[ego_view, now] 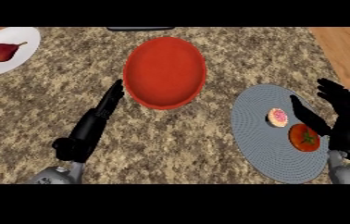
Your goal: Pick the cupcake from the placemat and place it in the bowl
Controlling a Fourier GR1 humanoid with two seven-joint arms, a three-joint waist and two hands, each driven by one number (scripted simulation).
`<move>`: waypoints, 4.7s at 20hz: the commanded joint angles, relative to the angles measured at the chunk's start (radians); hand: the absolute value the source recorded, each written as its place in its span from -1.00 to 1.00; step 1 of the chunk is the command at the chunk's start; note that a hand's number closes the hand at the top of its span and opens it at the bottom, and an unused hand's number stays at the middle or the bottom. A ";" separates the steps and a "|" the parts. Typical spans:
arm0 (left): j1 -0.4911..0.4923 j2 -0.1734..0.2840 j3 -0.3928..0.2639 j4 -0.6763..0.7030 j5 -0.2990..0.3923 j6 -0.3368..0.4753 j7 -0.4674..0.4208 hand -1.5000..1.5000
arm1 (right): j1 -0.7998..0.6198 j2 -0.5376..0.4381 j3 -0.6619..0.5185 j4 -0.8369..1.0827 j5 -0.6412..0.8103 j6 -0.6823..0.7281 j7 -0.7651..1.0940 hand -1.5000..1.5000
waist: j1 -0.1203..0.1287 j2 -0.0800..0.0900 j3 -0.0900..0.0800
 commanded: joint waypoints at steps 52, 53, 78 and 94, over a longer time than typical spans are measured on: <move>0.012 -0.119 0.088 0.015 -0.062 -0.176 0.052 0.00 | -0.311 -0.183 0.289 0.074 0.290 0.823 1.075 -1.00 | 0.035 -0.005 0.002; -0.016 -0.098 0.120 -0.016 -0.045 -0.191 0.082 0.00 | -0.296 -0.175 0.301 0.022 0.310 0.819 1.127 -1.00 | 0.033 -0.006 0.002; 0.035 -0.211 0.185 -0.081 -0.151 -0.263 0.153 0.00 | -0.295 0.042 0.092 0.294 0.634 0.813 0.783 1.00 | 0.037 -0.005 0.002; -0.090 -0.250 0.122 0.025 -0.170 -0.341 0.116 0.00 | -0.812 0.485 0.421 0.471 0.914 0.732 1.211 1.00 | 0.224 0.022 -0.004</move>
